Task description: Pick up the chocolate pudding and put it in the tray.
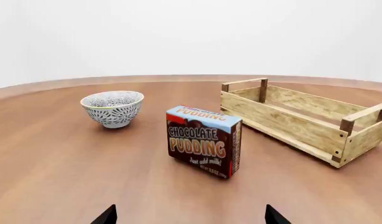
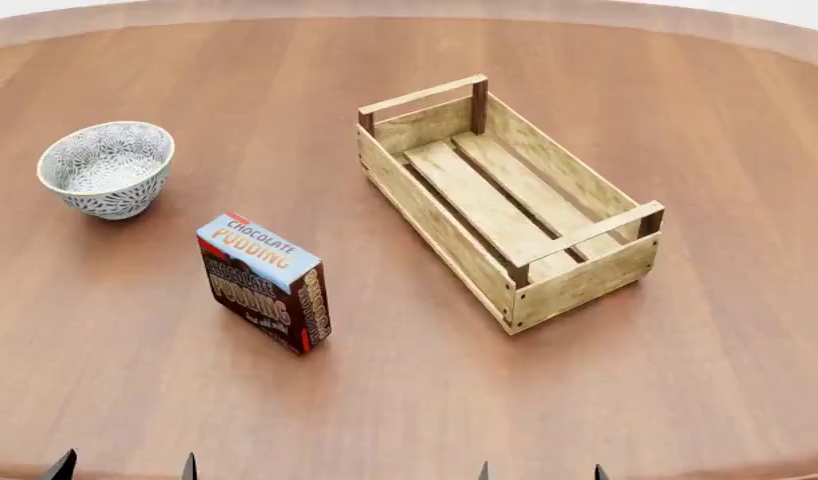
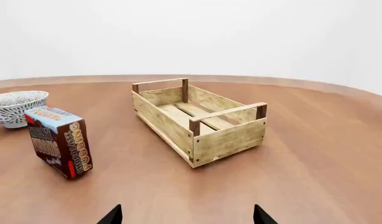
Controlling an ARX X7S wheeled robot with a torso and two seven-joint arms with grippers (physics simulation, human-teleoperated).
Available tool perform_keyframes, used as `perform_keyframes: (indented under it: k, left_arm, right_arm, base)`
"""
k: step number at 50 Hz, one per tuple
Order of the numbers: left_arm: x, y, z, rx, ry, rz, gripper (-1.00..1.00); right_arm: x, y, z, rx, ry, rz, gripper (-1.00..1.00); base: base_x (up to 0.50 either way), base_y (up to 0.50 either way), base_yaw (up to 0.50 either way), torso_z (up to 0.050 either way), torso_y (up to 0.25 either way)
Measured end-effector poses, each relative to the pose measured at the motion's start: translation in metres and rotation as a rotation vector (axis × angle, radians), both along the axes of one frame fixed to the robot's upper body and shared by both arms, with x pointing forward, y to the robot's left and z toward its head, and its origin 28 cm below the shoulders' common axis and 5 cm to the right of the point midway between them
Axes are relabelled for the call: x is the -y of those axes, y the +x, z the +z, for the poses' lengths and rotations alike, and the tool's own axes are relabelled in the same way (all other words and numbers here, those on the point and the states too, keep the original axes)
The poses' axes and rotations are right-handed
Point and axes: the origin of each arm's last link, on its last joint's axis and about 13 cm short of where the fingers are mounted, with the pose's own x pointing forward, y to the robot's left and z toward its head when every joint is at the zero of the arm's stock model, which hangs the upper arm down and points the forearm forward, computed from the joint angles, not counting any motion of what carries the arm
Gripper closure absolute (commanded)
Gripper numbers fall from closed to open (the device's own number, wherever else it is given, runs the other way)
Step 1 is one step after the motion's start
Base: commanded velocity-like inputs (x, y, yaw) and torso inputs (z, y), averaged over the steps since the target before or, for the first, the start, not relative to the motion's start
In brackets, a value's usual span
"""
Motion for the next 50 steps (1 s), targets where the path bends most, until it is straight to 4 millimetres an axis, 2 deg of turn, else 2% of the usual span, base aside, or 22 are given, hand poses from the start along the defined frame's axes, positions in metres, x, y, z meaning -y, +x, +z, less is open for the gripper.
perform_keyframes:
  k: [4,23,33,50]
  left_arm:
    - [-0.001,-0.003,-0.003,-0.011,0.014,0.012,-1.0]
    - [-0.002,0.005,0.022,0.036,0.019,-0.013,-1.0]
    - [0.0,0.005,0.026,0.044,0.026,-0.026,-1.0]
    - [0.003,0.003,0.026,0.044,0.022,-0.034,-1.0]
  right_arm:
    - [0.002,-0.003,-0.003,-0.01,0.002,0.0,-1.0]
    - [-0.002,0.014,0.026,0.071,-0.061,0.031,-1.0]
    - [-0.004,0.017,0.031,0.084,-0.063,0.043,-1.0]
    - [-0.007,0.019,0.034,0.102,-0.041,0.048,-1.0]
  base:
    - [0.0,0.0,0.0,0.0,0.0]
    - [0.07,0.1,0.0,0.0,0.0]
    - [0.24,0.27,0.0,0.0,0.0]
    - [0.38,0.05,0.0,0.0,0.0]
